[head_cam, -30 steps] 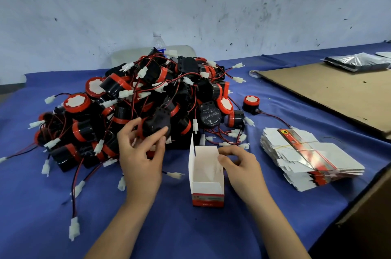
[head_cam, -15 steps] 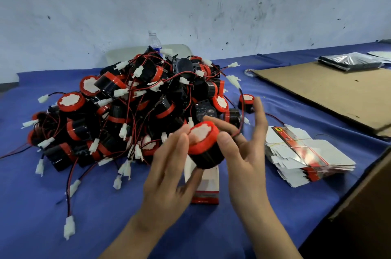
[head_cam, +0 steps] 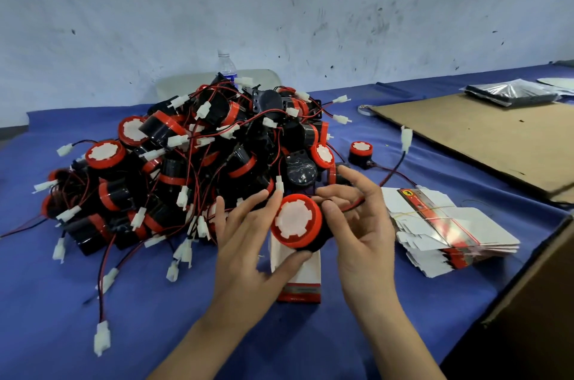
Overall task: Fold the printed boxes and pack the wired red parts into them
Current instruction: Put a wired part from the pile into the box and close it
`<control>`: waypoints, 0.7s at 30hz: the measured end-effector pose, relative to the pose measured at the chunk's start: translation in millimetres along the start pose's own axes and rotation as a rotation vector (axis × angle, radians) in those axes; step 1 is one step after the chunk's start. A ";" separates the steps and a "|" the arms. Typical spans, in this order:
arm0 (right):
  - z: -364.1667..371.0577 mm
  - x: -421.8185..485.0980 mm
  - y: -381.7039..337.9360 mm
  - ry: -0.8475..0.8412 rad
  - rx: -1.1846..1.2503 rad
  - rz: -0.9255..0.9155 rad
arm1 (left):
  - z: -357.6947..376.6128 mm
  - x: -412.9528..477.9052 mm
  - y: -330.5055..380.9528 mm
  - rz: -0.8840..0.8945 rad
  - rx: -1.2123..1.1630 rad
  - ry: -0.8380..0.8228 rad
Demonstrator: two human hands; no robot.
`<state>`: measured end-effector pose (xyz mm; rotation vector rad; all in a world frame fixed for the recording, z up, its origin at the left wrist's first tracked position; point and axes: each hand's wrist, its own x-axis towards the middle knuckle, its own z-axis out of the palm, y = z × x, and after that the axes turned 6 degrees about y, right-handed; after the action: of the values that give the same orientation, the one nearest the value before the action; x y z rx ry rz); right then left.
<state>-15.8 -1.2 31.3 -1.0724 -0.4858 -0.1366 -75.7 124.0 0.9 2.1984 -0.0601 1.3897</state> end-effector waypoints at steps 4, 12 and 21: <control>-2.0 2.9 -5.9 0.060 -0.045 -0.059 | 0.2 -1.6 0.5 -0.043 -0.076 0.048; 6.3 -1.0 -13.3 -0.037 -0.819 -0.540 | -2.4 -4.0 -1.2 -0.048 -0.066 0.117; 6.4 -4.4 -11.6 -0.185 -0.872 -0.367 | 1.3 -5.0 2.8 -0.046 -0.059 0.063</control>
<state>-25.7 -1.8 41.2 -1.8469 -0.8222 -0.6176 -77.8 119.8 -2.6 2.0938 -0.0281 1.4127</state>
